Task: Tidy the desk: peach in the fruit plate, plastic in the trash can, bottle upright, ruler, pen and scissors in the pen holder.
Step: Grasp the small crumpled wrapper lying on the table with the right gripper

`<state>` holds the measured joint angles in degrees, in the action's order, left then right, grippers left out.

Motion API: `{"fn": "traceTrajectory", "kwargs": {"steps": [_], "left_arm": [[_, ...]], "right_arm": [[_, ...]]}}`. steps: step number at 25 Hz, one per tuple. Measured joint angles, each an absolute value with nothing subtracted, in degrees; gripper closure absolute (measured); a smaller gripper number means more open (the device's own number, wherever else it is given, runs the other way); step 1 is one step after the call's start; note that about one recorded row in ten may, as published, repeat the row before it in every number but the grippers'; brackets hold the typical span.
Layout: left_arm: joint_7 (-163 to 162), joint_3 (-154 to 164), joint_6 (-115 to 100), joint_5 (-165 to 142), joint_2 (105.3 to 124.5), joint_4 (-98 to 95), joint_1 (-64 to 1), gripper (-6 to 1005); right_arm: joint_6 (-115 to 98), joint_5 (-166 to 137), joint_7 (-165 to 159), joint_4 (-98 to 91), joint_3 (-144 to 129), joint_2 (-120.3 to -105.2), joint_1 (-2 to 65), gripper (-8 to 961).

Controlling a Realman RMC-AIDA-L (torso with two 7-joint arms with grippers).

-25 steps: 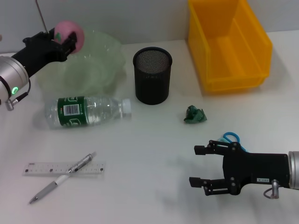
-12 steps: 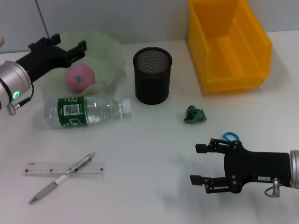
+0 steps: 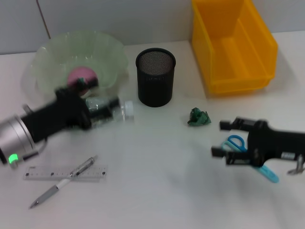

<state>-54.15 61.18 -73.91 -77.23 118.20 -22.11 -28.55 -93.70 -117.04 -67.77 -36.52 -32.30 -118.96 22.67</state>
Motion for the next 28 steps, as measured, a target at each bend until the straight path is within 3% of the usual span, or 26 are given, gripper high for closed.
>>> {"fn": "traceTrajectory", "kwargs": {"steps": [9,13,21,28], "left_arm": [[-52.47,74.06,-72.42,-77.35,118.44,-21.85,-26.86,178],[-52.13,75.06,-72.67,-77.35,118.46,-21.66,-26.32,178],[-52.39,77.48,-73.09,-77.34,118.4,-21.7,-25.28,180],[-52.05,77.52,-73.12,-77.3,118.53,-21.71,-24.97,182]], "right_arm": [[-92.48,-123.16,-102.84,-64.65,-45.75,-118.9,24.8,119],[-91.91,-133.13,-118.23,-73.05,-50.74,-118.67,29.61,118],[-91.0,-149.3,-130.01,-69.47,-54.58,-118.84,40.53,118],[-85.47,-149.47,-131.02,-63.11,-58.31,-118.95,42.86,118]]}}
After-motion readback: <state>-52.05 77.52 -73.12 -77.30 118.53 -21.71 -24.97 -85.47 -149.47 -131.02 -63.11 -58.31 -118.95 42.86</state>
